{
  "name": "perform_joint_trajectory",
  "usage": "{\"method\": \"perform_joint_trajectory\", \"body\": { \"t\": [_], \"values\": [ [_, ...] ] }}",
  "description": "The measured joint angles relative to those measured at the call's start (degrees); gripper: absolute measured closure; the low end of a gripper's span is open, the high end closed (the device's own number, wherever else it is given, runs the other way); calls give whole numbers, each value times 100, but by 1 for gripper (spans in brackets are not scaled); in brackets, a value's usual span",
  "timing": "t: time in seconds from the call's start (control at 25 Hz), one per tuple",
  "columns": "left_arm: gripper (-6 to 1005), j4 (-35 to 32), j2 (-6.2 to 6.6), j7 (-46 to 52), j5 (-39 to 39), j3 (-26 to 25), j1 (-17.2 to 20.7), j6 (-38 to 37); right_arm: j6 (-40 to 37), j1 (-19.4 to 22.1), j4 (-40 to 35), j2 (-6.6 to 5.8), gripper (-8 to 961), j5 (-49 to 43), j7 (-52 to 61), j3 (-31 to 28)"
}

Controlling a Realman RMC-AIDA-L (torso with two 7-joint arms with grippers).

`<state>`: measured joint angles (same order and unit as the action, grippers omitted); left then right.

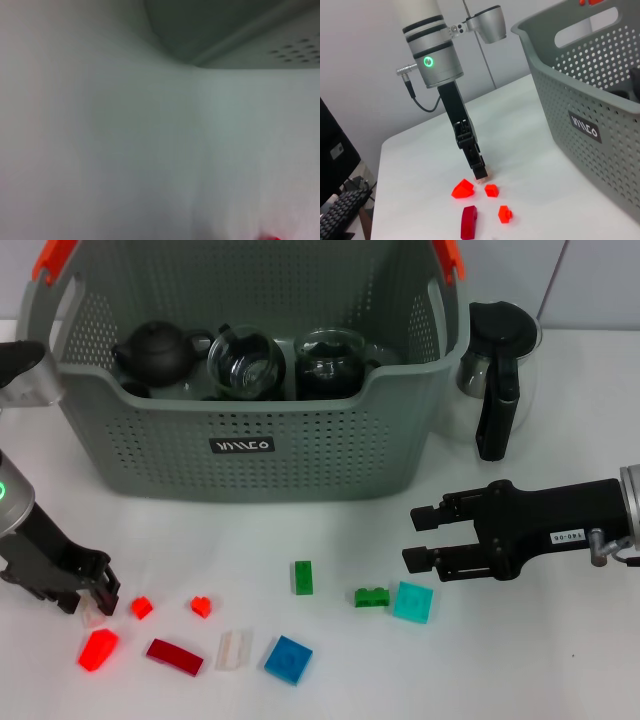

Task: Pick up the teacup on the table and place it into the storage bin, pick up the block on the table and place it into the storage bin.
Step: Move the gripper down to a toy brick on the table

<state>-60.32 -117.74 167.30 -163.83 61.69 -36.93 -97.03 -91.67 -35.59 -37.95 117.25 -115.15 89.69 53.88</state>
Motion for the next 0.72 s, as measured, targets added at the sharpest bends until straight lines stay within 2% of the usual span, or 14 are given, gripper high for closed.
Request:
{"method": "perform_joint_trajectory", "body": {
  "t": [0.72],
  "values": [
    [558, 425, -44, -217, 9, 92, -385, 181, 0, 12, 7, 0, 310, 2, 12, 0]
  ]
}}
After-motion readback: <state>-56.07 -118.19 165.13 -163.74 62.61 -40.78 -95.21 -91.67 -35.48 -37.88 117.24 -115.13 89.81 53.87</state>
